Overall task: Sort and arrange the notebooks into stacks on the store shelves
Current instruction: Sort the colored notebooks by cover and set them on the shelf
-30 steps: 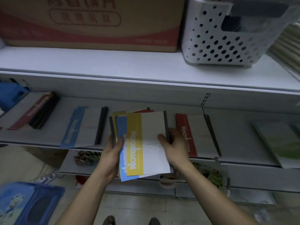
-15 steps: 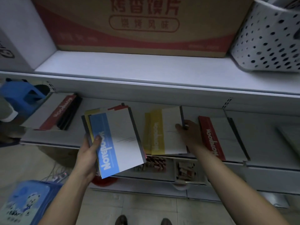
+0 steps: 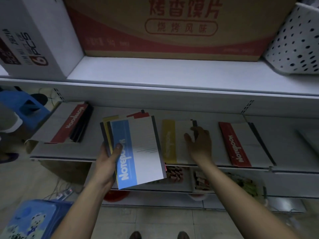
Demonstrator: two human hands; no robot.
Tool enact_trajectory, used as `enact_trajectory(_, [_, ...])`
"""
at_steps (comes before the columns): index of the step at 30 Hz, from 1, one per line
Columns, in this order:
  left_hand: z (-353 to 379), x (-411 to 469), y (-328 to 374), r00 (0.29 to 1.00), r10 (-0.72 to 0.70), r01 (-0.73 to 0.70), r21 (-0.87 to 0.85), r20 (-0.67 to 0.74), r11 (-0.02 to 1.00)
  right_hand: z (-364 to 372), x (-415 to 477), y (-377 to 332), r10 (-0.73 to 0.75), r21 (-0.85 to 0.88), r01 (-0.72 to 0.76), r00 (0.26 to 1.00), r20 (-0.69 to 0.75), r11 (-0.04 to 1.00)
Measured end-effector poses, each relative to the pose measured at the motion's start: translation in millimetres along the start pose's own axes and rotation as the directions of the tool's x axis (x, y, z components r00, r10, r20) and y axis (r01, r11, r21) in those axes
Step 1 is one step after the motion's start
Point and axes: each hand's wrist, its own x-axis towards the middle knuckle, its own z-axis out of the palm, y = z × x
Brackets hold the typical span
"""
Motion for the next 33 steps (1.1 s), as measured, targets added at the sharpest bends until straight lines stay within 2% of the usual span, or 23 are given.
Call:
enact_trajectory(3, [-6,3,1,1.000,-0.011,0.012,-0.015,0.017,1.000,15,-40,-40,-0.077,0.226,0.011,0.956,0.284,0.974])
enact_trajectory(5, [-12,4,4,1.000,-0.009,0.009,-0.011,0.026,1.000,31,-60,-57,-0.110,0.291,-0.002,0.923,0.368,0.957])
enact_trajectory(9, [-37,5,10,1.000,0.000,0.000,-0.003,0.010,1.000,54,-72,-75,-0.124,0.305,0.007,0.922,0.367,0.952])
enact_trajectory(13, [-77,7,13,0.998,-0.016,0.015,-0.013,-0.066,1.000,70,-70,-91,-0.126,0.305,0.013,0.926,0.355,0.952])
enact_trajectory(18, [-121,1,16,0.987,0.021,-0.023,-0.016,-0.158,1.000,95,-51,-104,-0.031,0.333,-0.067,0.960,0.280,0.941])
enact_trajectory(25, [-169,-14,23,0.972,0.039,-0.050,-0.042,-0.231,0.998,117,-27,-100,0.034,0.127,-0.069,0.967,0.253,0.989])
enact_trajectory(33, [-176,-13,21,0.975,0.024,-0.034,-0.040,-0.223,0.999,131,-30,-105,0.067,0.039,-0.075,0.979,0.194,0.996])
